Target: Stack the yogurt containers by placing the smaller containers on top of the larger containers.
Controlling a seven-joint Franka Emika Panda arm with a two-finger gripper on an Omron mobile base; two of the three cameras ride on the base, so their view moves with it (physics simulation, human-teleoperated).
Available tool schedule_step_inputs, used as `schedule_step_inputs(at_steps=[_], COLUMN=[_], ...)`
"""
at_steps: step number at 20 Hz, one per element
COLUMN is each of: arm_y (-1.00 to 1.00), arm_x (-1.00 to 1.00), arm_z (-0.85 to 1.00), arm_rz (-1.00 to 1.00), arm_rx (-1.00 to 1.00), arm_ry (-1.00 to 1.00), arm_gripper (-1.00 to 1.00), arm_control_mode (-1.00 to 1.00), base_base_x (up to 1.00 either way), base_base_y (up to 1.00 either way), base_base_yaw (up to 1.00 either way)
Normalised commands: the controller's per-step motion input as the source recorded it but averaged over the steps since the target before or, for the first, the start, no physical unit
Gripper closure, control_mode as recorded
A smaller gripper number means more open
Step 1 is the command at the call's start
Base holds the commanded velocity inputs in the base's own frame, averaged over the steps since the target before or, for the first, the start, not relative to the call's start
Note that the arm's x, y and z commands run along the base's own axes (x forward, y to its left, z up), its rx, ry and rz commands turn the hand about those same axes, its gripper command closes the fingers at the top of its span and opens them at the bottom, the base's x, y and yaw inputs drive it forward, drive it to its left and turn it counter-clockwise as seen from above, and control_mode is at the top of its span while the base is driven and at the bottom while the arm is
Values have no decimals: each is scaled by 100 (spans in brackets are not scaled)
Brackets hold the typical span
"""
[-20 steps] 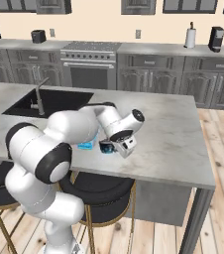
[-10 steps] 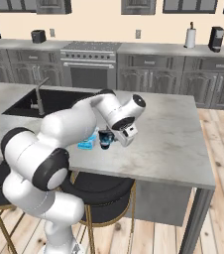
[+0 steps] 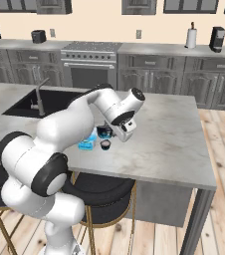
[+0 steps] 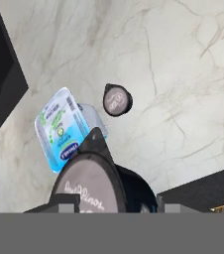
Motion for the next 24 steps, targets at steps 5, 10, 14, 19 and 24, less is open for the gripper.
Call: schedule_step_inputs(at_steps=[5,10,14,19,24], arm_y=[22,31,29,27,24], arm_x=[-11,-9,-8,0,0], arm_z=[25,11,6,1,0], arm_rz=[0,0,0,0,0], arm_rx=[0,0,0,0,0], arm_ry=[-6,-11,-9,-7,-4], arm_gripper=[100,100,100,100,100], arm_control_mode=[-100,-100,-100,-100,-100], base_base_x=[0,0,0,0,0], base_base_y=[0,0,0,0,0], base_base_yaw=[0,0,0,0,0])
